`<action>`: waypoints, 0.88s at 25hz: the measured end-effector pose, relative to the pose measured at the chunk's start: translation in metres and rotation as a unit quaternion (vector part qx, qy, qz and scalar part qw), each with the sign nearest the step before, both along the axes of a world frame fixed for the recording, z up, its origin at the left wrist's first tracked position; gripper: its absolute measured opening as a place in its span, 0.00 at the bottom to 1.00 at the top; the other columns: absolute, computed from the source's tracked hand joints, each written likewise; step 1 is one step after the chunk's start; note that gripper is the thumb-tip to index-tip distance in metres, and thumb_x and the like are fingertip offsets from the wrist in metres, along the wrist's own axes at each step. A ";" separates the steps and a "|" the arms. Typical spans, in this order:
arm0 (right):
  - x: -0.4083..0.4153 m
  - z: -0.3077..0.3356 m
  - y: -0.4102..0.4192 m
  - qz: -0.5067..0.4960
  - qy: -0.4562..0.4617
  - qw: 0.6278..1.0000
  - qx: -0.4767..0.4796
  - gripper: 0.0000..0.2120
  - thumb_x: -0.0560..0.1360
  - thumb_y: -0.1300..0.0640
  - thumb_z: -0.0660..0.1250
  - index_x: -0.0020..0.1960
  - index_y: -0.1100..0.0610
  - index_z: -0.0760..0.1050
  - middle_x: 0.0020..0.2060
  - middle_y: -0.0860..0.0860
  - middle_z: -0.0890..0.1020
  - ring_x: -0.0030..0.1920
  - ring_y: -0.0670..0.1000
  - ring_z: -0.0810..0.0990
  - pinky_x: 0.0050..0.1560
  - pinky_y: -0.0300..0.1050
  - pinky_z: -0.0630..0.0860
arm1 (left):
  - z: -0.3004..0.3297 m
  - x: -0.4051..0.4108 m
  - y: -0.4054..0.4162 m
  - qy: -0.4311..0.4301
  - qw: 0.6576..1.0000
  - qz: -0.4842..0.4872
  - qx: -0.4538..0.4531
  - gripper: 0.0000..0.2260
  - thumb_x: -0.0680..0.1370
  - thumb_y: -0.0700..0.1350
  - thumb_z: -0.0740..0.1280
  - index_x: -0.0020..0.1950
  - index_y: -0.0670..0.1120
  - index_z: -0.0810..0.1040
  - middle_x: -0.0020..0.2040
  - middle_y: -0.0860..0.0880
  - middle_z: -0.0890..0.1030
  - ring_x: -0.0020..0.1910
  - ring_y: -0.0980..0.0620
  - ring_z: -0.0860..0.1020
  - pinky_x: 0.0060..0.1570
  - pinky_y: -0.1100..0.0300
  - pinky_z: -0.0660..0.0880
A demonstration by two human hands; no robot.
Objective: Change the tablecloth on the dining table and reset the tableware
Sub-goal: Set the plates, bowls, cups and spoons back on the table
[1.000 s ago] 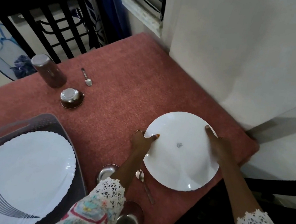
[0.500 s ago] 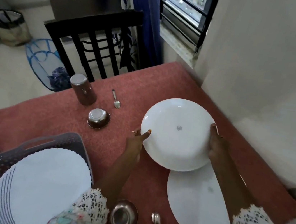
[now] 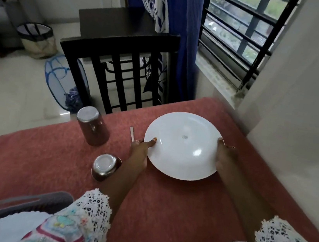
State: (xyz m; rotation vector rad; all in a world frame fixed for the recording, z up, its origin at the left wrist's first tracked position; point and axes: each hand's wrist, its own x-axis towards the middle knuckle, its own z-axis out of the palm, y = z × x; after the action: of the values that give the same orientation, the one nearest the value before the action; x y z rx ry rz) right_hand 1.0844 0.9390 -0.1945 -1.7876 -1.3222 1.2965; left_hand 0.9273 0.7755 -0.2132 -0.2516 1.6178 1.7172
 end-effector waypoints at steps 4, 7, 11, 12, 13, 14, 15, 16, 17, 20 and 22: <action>-0.021 -0.007 0.016 0.004 -0.015 1.000 0.010 0.25 0.77 0.52 0.65 0.63 0.71 0.70 0.63 0.65 0.75 0.63 0.64 0.74 0.62 0.51 0.69 | -0.002 -0.020 0.020 0.040 0.999 0.003 -0.023 0.25 0.72 0.36 0.72 0.66 0.37 0.68 0.59 0.43 0.77 0.55 0.43 0.77 0.59 0.49 0.75; -0.025 -0.008 0.018 0.005 -0.029 0.999 0.018 0.24 0.76 0.53 0.66 0.62 0.72 0.71 0.62 0.66 0.75 0.62 0.63 0.74 0.64 0.52 0.70 | -0.002 -0.025 0.029 0.066 0.996 -0.004 -0.057 0.25 0.73 0.38 0.71 0.67 0.40 0.67 0.62 0.43 0.76 0.58 0.43 0.76 0.61 0.47 0.74; -0.026 0.001 0.017 0.010 -0.056 0.998 0.012 0.25 0.76 0.53 0.66 0.64 0.71 0.69 0.63 0.65 0.74 0.63 0.63 0.74 0.61 0.50 0.70 | 0.005 -0.025 0.035 0.088 0.993 0.014 -0.073 0.22 0.74 0.38 0.70 0.66 0.39 0.68 0.60 0.44 0.76 0.55 0.46 0.75 0.61 0.49 0.73; -0.027 0.003 0.017 0.015 -0.066 0.998 0.012 0.26 0.77 0.52 0.65 0.65 0.71 0.68 0.64 0.65 0.74 0.64 0.63 0.74 0.62 0.50 0.70 | 0.007 -0.026 0.036 0.088 0.994 0.018 -0.067 0.22 0.74 0.38 0.70 0.66 0.38 0.68 0.59 0.43 0.76 0.53 0.46 0.75 0.61 0.49 0.73; -0.028 0.005 0.016 0.015 -0.075 0.997 0.013 0.26 0.77 0.52 0.65 0.66 0.70 0.68 0.65 0.64 0.73 0.64 0.62 0.73 0.62 0.50 0.69 | 0.011 -0.027 0.034 0.084 0.994 0.023 -0.058 0.22 0.74 0.38 0.70 0.66 0.38 0.68 0.59 0.43 0.76 0.54 0.45 0.75 0.60 0.49 0.74; -0.029 0.009 0.014 0.015 -0.083 0.996 0.013 0.26 0.78 0.51 0.64 0.67 0.70 0.67 0.65 0.64 0.73 0.64 0.63 0.73 0.62 0.50 0.69 | 0.014 -0.028 0.032 0.074 0.996 0.028 -0.047 0.22 0.74 0.37 0.70 0.66 0.38 0.68 0.59 0.42 0.76 0.55 0.43 0.76 0.60 0.48 0.74; -0.029 0.014 0.010 0.017 -0.093 0.995 0.019 0.25 0.78 0.51 0.63 0.67 0.69 0.68 0.65 0.64 0.73 0.64 0.63 0.73 0.61 0.50 0.70 | 0.017 -0.028 0.029 0.059 0.997 0.035 -0.036 0.22 0.74 0.37 0.71 0.66 0.38 0.68 0.60 0.41 0.76 0.57 0.42 0.76 0.60 0.47 0.74; -0.030 0.020 0.006 0.018 -0.093 0.995 0.021 0.25 0.79 0.51 0.62 0.67 0.68 0.68 0.65 0.63 0.73 0.64 0.63 0.72 0.61 0.50 0.69 | 0.020 -0.029 0.025 0.042 0.998 0.039 -0.026 0.23 0.73 0.37 0.71 0.66 0.38 0.68 0.61 0.41 0.76 0.58 0.41 0.76 0.60 0.46 0.74; -0.029 0.027 0.001 0.012 -0.081 0.996 0.024 0.24 0.79 0.51 0.61 0.67 0.68 0.67 0.66 0.63 0.73 0.65 0.62 0.72 0.61 0.49 0.69 | 0.024 -0.028 0.021 0.030 0.999 0.040 -0.017 0.23 0.73 0.37 0.71 0.66 0.38 0.68 0.61 0.40 0.76 0.58 0.41 0.76 0.60 0.45 0.74; -0.021 0.050 -0.017 -0.017 -0.020 0.999 0.043 0.21 0.80 0.55 0.58 0.67 0.70 0.66 0.66 0.63 0.72 0.65 0.61 0.72 0.55 0.41 0.67 | 0.040 -0.020 0.002 0.002 0.998 0.049 0.029 0.23 0.74 0.36 0.69 0.67 0.38 0.67 0.62 0.41 0.76 0.58 0.41 0.76 0.61 0.44 0.73; -0.012 0.063 -0.037 -0.032 0.036 0.997 0.054 0.19 0.80 0.57 0.58 0.63 0.70 0.70 0.62 0.63 0.76 0.60 0.59 0.76 0.49 0.44 0.69 | 0.055 -0.010 -0.022 -0.014 0.996 0.049 0.070 0.22 0.75 0.35 0.68 0.68 0.38 0.67 0.61 0.42 0.76 0.57 0.41 0.77 0.60 0.44 0.74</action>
State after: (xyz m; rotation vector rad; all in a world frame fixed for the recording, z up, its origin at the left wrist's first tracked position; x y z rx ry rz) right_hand 1.0729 0.9021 -0.1314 -1.6804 -1.2605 1.2199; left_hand 0.9170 0.7533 -0.1582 -0.2894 1.4792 1.8846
